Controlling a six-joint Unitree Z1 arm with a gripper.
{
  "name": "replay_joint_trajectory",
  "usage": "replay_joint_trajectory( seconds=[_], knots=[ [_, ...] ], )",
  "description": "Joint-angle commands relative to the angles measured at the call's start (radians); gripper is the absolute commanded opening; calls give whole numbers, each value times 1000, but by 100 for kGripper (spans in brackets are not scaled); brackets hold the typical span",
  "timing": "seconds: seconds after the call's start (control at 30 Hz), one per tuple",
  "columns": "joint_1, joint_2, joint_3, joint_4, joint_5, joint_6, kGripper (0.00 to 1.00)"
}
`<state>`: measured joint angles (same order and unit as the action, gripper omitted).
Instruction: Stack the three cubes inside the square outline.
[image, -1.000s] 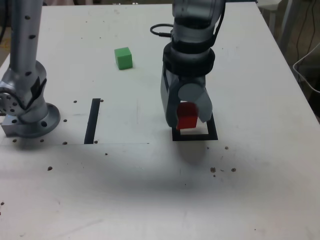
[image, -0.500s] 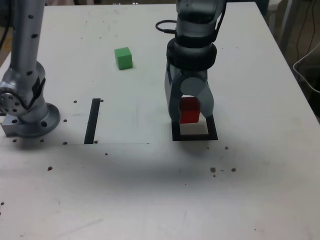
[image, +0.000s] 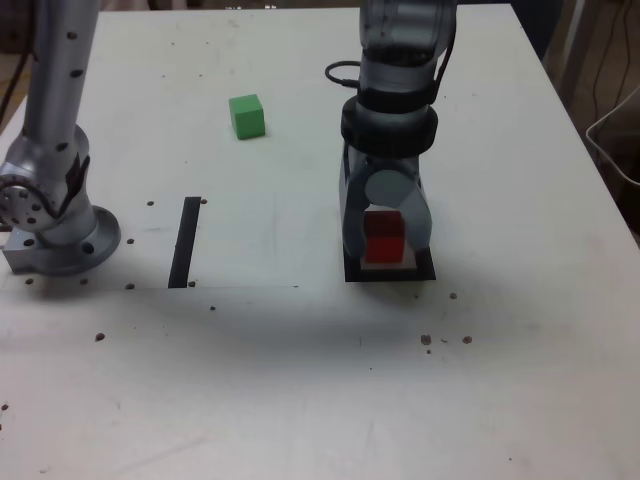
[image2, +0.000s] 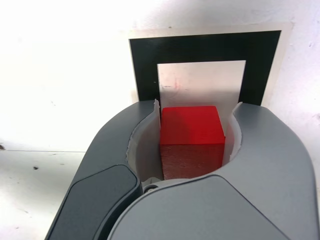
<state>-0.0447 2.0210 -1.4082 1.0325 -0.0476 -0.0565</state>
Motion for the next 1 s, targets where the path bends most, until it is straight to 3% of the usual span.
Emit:
replay_joint_trajectory(
  seconds=[0.0, 0.73, 0.87, 0.97],
  knots=[
    [2, 8, 5, -8, -3, 1, 35],
    [21, 21, 12, -33, 38, 11, 38],
    [22, 15, 11, -27, 36, 13, 46],
    [22, 8, 12, -22, 36, 15, 59]
  ],
)
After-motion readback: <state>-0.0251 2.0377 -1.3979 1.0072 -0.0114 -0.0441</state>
